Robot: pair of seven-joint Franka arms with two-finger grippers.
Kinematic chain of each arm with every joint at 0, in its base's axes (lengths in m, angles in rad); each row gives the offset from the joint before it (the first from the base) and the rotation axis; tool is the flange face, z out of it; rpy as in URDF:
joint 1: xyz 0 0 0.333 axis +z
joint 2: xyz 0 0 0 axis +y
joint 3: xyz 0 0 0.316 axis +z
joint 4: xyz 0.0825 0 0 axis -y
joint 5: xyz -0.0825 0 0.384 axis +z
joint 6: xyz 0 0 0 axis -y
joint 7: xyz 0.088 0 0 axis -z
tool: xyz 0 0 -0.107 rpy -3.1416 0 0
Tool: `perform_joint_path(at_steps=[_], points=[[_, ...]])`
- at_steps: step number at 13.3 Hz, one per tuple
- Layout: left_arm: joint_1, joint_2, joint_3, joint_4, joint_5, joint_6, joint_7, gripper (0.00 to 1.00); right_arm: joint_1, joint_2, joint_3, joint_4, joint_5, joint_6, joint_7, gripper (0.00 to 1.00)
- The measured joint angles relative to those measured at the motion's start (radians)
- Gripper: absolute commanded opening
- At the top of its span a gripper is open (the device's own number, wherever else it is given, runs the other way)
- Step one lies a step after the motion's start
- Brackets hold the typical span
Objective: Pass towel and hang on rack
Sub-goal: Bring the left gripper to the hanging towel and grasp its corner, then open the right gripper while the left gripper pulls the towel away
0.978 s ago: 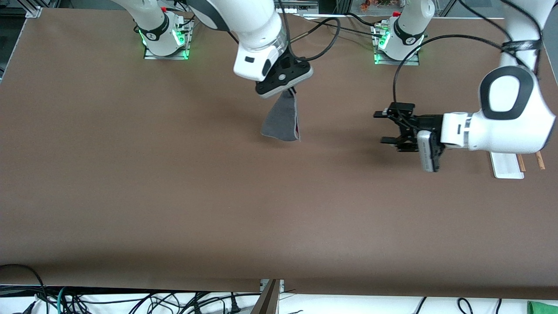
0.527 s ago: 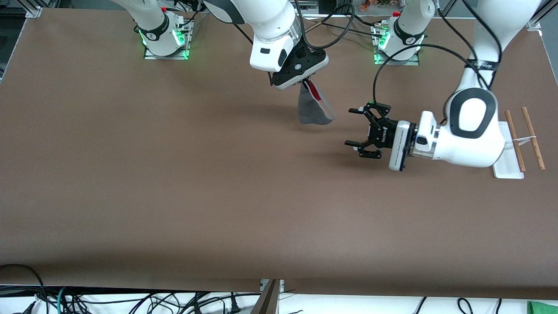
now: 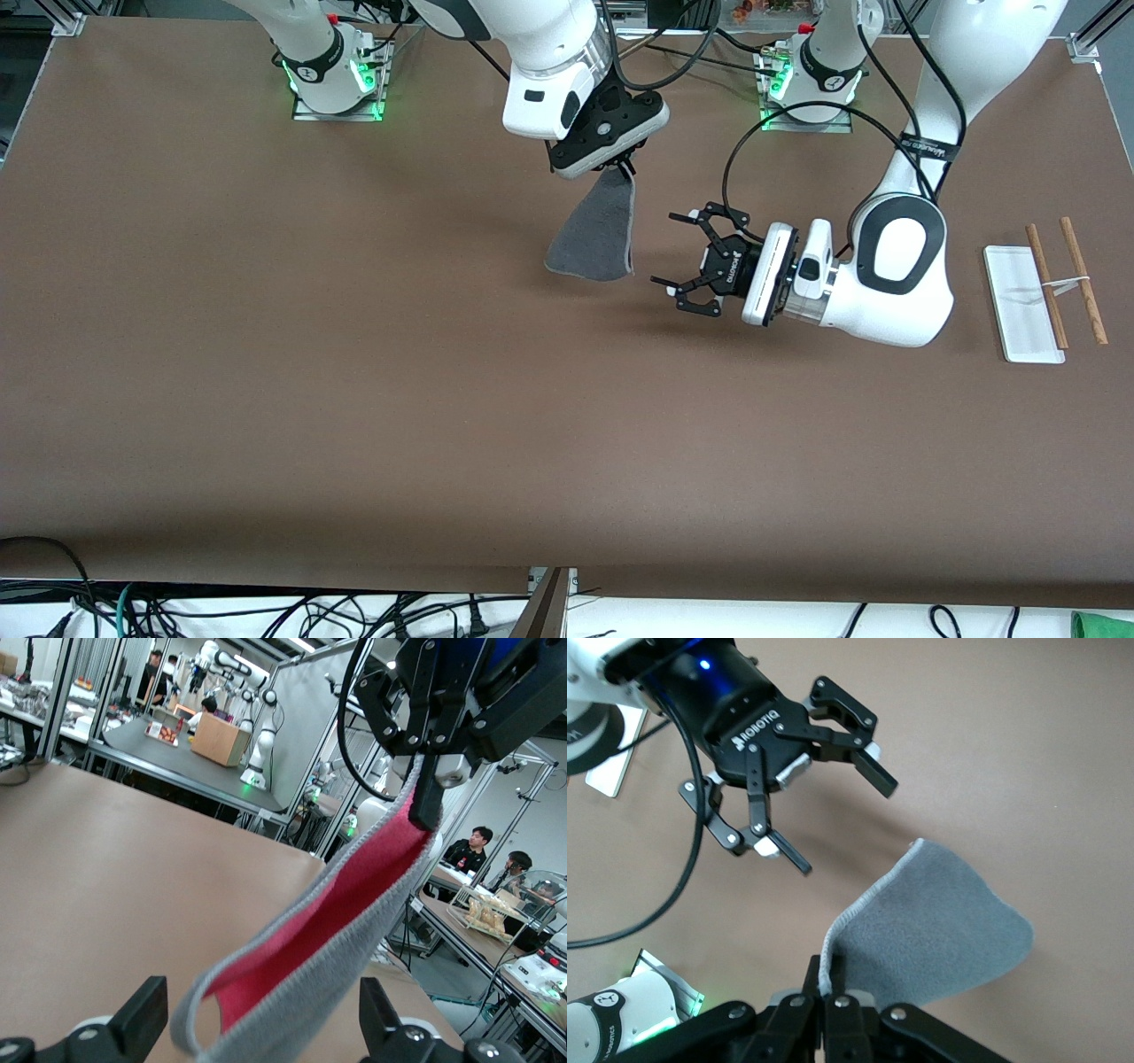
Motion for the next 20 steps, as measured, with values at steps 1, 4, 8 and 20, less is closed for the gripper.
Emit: perform_joint_path(at_steps=[1,4,8,20], points=[[-0.008,0.008,-0.003,0.000,-0.018,0.000,0.014,0.93,0.000,0.000,0.000,0.003,0.000,0.000,0.000,0.00],[-0.021,0.022,-0.006,0.001,-0.032,0.018,0.033,0.47,0.007,0.000,0.001,0.006,0.000,0.000,0.000,0.00],[-0.036,0.027,-0.006,0.001,-0.055,0.034,0.109,0.00,0.023,0.000,0.003,0.007,0.000,-0.001,0.000,0.00],[-0.052,0.049,-0.007,0.009,-0.087,0.036,0.165,0.00,0.024,0.001,0.007,0.034,0.000,-0.005,0.000,0.08]])
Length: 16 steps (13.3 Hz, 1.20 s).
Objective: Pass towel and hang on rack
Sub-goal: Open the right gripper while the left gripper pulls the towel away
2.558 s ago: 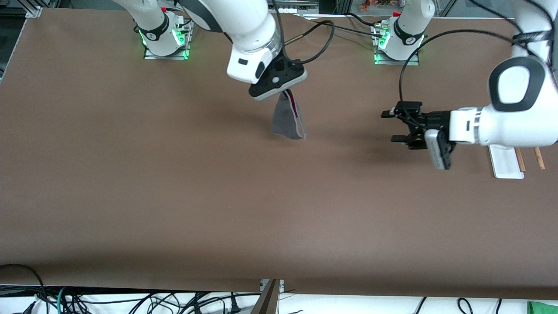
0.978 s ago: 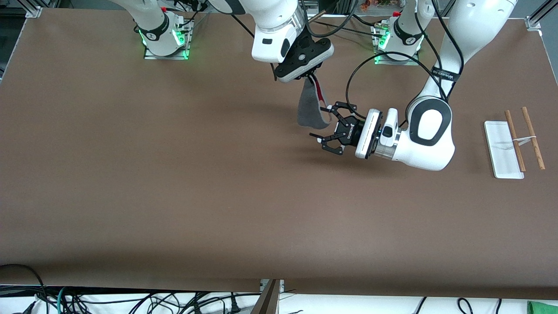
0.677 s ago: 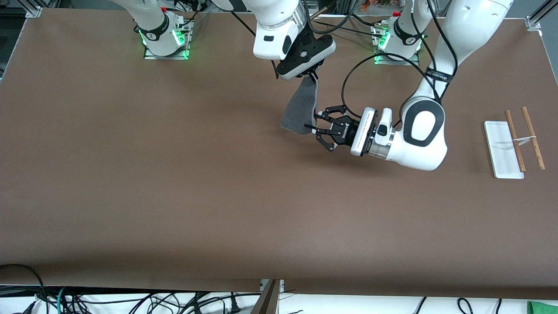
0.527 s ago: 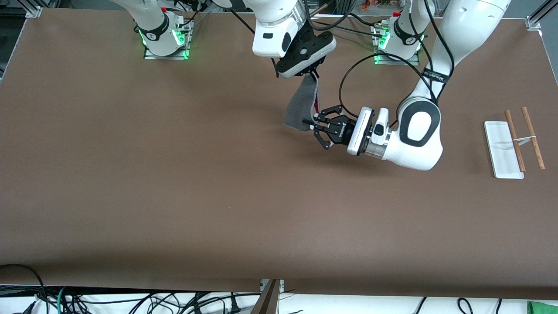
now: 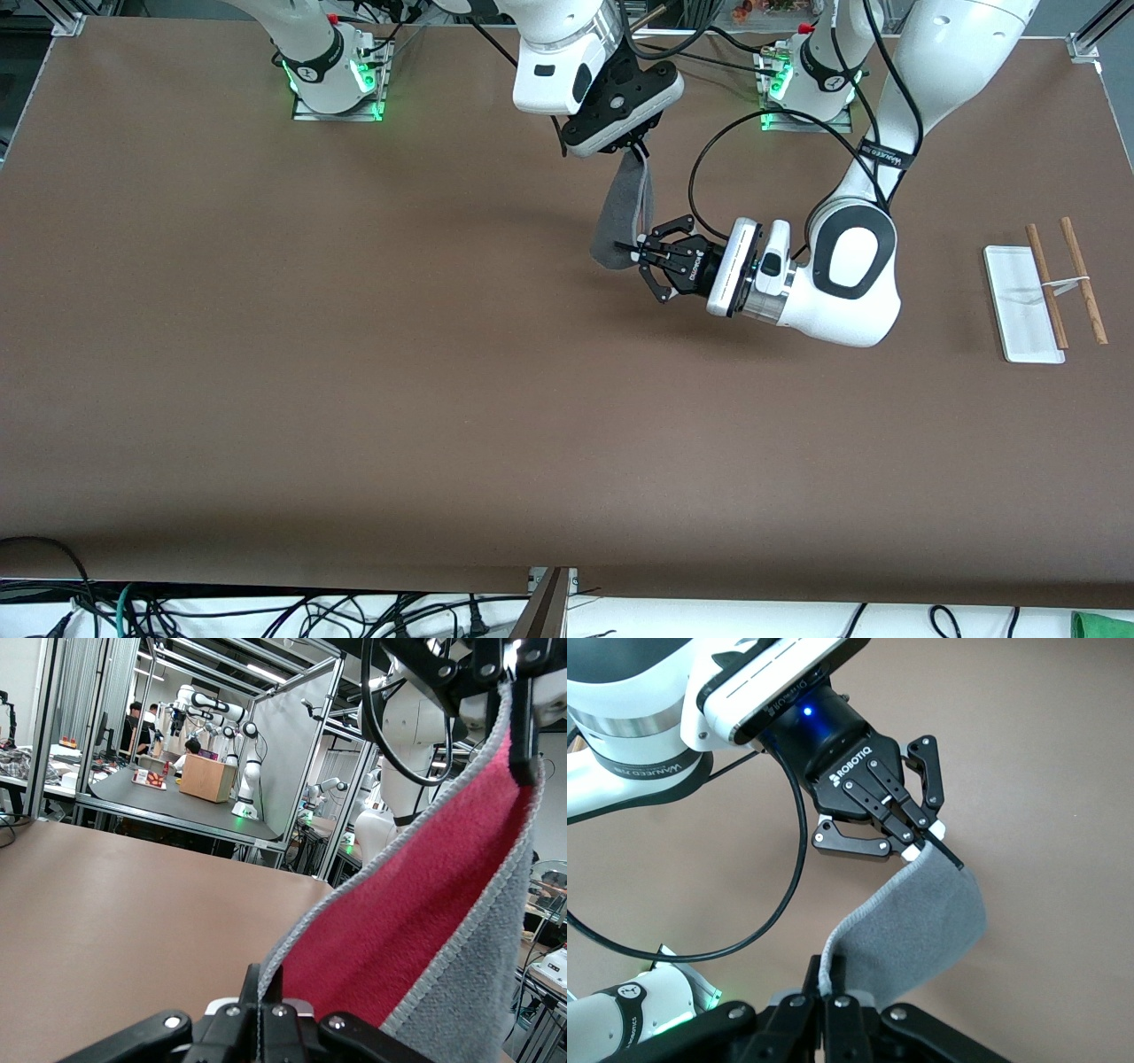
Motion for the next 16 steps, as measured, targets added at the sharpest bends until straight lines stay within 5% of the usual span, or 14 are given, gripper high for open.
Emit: perform_joint_path(at_steps=[2,3,4,12,16], points=[[0.003,0.000,0.001,0.001,0.000,0.000,0.000,0.00,-0.001,0.000,-0.001,0.000,0.000,0.000,0.000,0.24],[0.004,0.000,0.001,0.001,0.000,0.000,0.000,0.00,-0.002,0.000,-0.001,0.000,0.000,0.000,0.000,0.82],[0.004,0.000,0.001,0.001,0.000,0.000,0.001,0.00,-0.003,0.001,-0.001,0.000,-0.003,0.000,0.000,1.00],[0.005,-0.015,0.020,0.016,0.012,0.001,-0.052,0.00,-0.005,0.001,-0.002,0.000,-0.046,-0.001,0.000,1.00],[0.038,-0.039,0.064,0.143,0.257,0.003,-0.275,0.00,-0.055,0.001,-0.008,0.002,-0.054,-0.047,-0.010,1.00]])
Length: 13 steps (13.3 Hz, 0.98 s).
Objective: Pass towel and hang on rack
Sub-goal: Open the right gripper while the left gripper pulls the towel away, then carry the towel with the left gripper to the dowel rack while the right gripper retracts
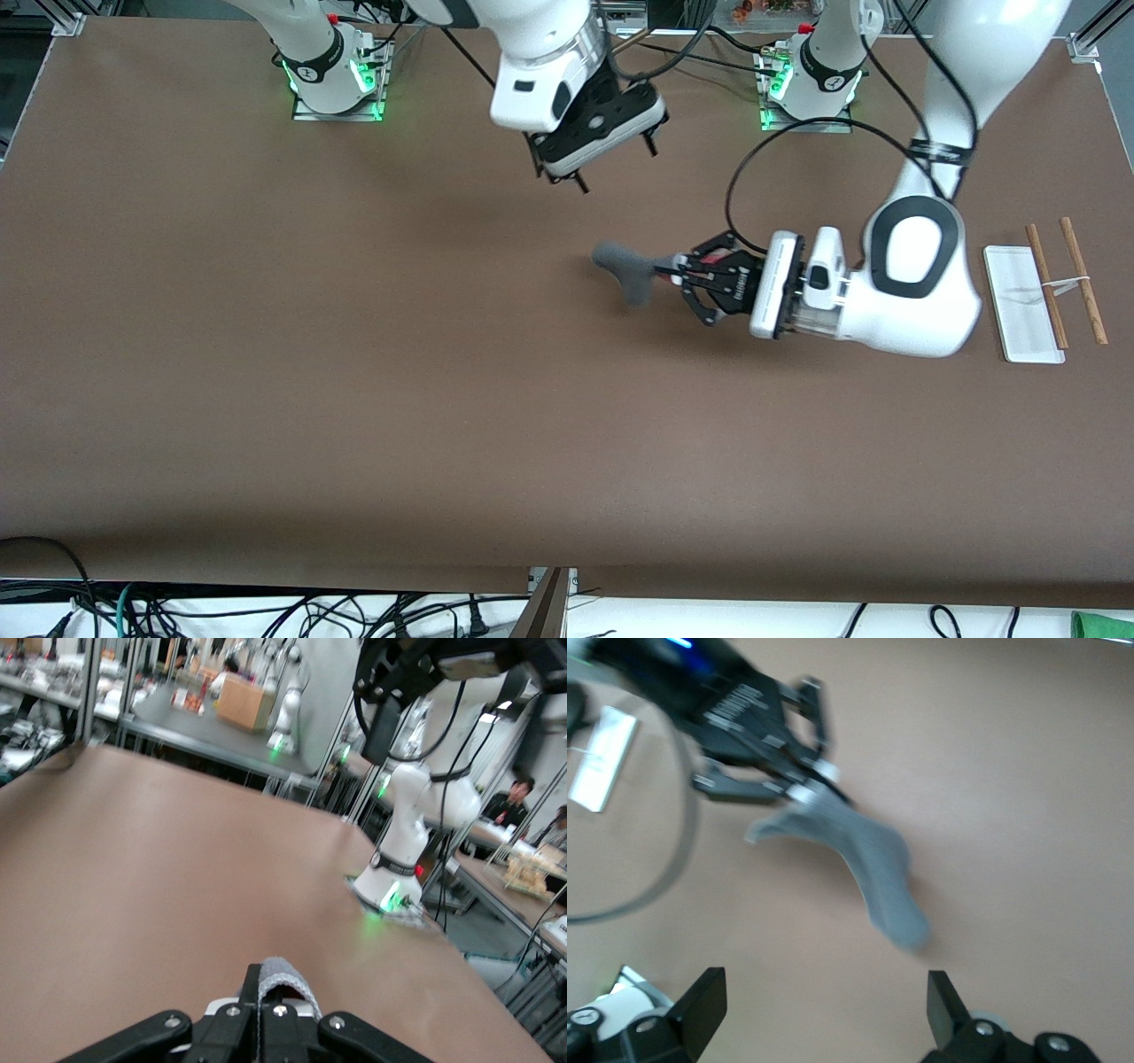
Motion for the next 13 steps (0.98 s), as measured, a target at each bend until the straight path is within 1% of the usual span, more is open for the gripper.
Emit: perform_joint_path(at_steps=[1,4,6,8,10,11,13], points=[[0.011,-0.002,0.004,0.013,0.072,0.000,-0.052,0.00,-0.030,0.000,-0.002,0.001,0.000,-0.030,-0.016,1.00],[0.026,-0.001,0.048,0.014,0.310,-0.003,-0.185,0.00,-0.139,-0.003,-0.019,0.003,0.000,-0.105,-0.055,1.00],[0.066,-0.002,0.065,0.016,0.446,-0.040,-0.253,0.00,-0.179,-0.019,-0.057,-0.010,0.000,-0.135,-0.059,1.00],[0.127,-0.010,0.088,0.027,0.578,-0.089,-0.275,0.00,-0.206,-0.039,-0.102,-0.032,0.000,-0.150,-0.059,1.00],[0.198,-0.034,0.129,0.050,0.718,-0.129,-0.283,0.00,-0.226,-0.073,-0.168,-0.044,-0.001,-0.208,-0.059,1.00],[0.239,-0.045,0.147,0.072,0.775,-0.158,-0.283,0.00,-0.236,-0.095,-0.208,-0.050,-0.001,-0.228,-0.059,1.00],[0.347,-0.062,0.158,0.127,0.849,-0.233,-0.255,0.00,-0.269,-0.144,-0.285,-0.069,-0.001,-0.245,-0.061,1.00]])
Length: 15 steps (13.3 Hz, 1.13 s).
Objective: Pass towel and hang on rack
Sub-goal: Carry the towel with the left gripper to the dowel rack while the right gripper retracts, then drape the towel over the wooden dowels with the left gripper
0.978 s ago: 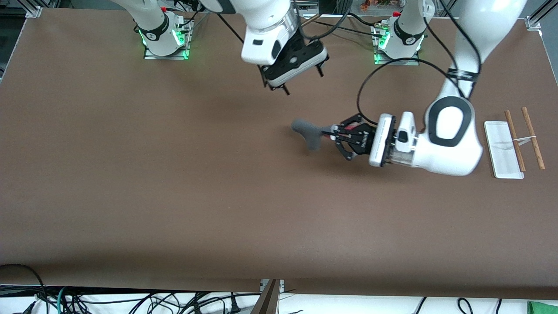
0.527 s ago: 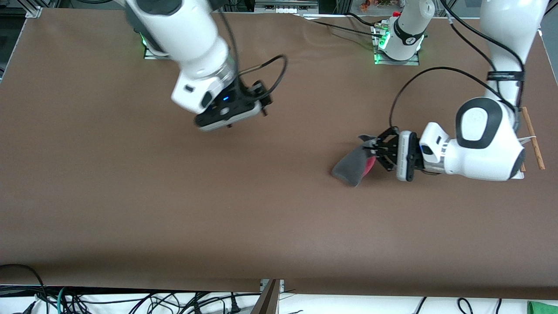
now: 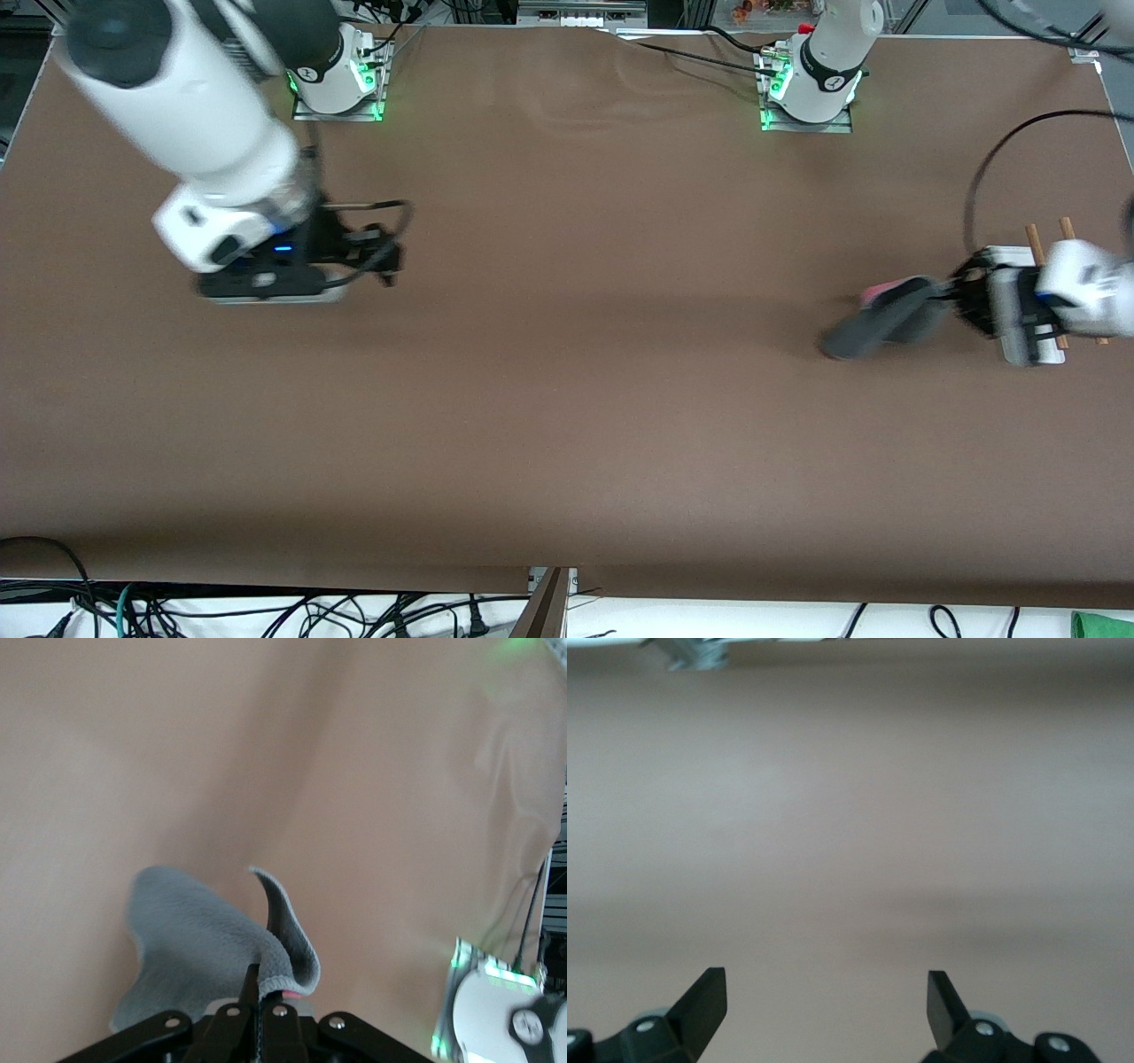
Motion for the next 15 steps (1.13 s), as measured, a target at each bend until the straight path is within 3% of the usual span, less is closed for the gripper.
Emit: perform_joint_path(at_steps=[7,10,12,15], points=[[0.369,0.012,0.009,0.046,0.033,-0.074,0.230,0.00,-0.102,-0.122,-0.167,-0.104,0.000,-0.080,-0.033,1.00],[0.428,0.022,0.010,0.070,0.038,-0.073,0.256,0.00,-0.110,-0.147,-0.233,-0.115,0.000,-0.130,-0.208,1.00],[0.436,0.045,0.010,0.128,0.072,-0.067,0.270,0.00,-0.130,-0.159,-0.283,-0.131,0.006,-0.145,-0.329,1.00],[0.454,0.123,0.011,0.220,0.094,-0.066,0.271,0.00,-0.163,-0.192,-0.312,-0.170,0.024,-0.170,-0.429,1.00]])
